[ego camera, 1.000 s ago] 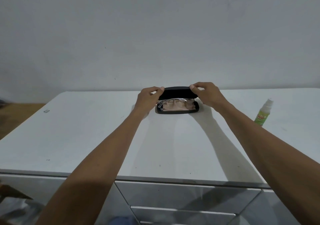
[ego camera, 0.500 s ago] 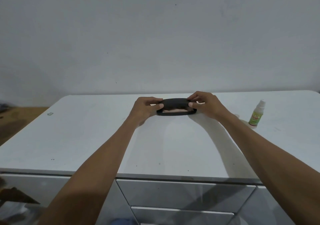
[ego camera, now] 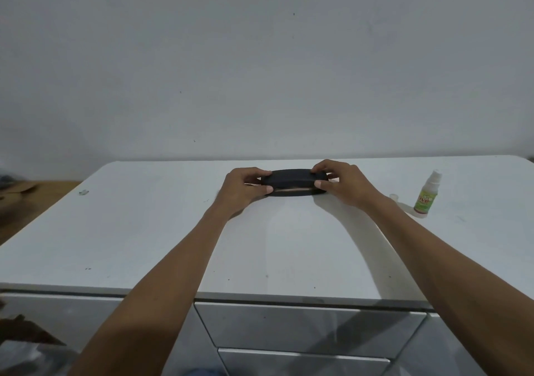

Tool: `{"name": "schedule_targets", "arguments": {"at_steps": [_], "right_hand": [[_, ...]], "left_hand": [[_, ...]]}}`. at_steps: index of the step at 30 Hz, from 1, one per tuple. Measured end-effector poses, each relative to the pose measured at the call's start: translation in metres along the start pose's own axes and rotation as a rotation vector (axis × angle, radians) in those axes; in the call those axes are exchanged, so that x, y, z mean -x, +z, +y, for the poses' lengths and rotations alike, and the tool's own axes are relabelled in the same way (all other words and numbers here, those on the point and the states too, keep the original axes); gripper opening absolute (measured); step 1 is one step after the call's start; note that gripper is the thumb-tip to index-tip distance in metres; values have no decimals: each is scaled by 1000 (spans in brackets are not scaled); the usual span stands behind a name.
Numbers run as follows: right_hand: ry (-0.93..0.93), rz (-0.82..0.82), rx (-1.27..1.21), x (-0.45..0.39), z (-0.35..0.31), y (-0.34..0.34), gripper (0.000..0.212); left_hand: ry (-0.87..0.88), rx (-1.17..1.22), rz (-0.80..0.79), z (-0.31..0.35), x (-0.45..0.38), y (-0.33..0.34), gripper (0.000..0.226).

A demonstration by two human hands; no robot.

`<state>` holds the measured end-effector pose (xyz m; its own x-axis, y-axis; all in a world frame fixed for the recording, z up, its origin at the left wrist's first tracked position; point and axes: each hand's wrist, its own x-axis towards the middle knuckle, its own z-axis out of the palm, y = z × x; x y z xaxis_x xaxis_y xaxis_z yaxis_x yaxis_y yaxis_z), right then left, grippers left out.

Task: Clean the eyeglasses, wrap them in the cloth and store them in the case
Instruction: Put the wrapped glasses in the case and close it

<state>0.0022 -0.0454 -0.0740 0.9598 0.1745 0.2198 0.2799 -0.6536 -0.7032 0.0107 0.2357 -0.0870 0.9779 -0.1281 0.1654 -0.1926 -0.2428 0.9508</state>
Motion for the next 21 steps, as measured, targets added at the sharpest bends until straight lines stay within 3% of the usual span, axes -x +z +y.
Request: {"name": "schedule_targets", "arguments": {"at_steps": [7, 15, 21], "right_hand": [[-41, -17, 100, -6, -13, 9, 46], [-68, 32, 175, -13, -15, 14, 36], [-54, 46, 144, -17, -16, 13, 34]], "left_hand": [[20, -59, 31, -9, 1, -2, 63], [-67, 131, 46, -10, -2, 0, 64], [-51, 78, 61, -10, 0, 2, 80]]}}
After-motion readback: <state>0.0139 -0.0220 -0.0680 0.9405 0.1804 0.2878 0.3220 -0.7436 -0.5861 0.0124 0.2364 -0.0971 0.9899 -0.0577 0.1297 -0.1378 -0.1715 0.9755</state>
